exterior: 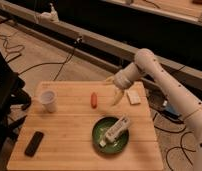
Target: Pick up the ceramic cup
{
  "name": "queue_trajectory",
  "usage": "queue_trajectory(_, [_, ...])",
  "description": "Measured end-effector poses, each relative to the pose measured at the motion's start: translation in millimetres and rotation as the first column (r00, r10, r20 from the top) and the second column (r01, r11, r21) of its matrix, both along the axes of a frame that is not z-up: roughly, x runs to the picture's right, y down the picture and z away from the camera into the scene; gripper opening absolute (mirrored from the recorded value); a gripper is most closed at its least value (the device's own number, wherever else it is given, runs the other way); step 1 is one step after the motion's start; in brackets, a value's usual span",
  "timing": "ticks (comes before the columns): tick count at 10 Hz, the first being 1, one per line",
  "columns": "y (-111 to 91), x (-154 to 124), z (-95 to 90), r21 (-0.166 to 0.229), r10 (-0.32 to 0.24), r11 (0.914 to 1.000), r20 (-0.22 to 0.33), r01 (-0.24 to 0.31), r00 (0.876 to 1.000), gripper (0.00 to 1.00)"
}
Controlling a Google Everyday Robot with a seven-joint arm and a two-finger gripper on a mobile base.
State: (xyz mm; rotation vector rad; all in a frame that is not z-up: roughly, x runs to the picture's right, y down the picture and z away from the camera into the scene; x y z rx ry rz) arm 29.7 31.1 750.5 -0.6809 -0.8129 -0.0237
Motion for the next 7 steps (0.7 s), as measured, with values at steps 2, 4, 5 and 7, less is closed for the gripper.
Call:
queue_trajectory(2, [1, -47, -0.1, 0.01, -0.058, 0.9983, 0.039, 0.058, 0.998, 0.8])
queue_trajectory(4, [-2, -84, -2.1, 0.017, -0.087, 0.9962, 0.071, 0.086, 0.994, 0.8])
queue_trajectory(5, [-6, -109, -2.9, 0.017, -0.089, 0.996, 0.088, 0.088, 0.992, 0.8])
queue_trajectory(7, [-14, -152, -2.4, -0.007, -0.055, 0.9984, 0.105, 0.056, 0.993, 0.8])
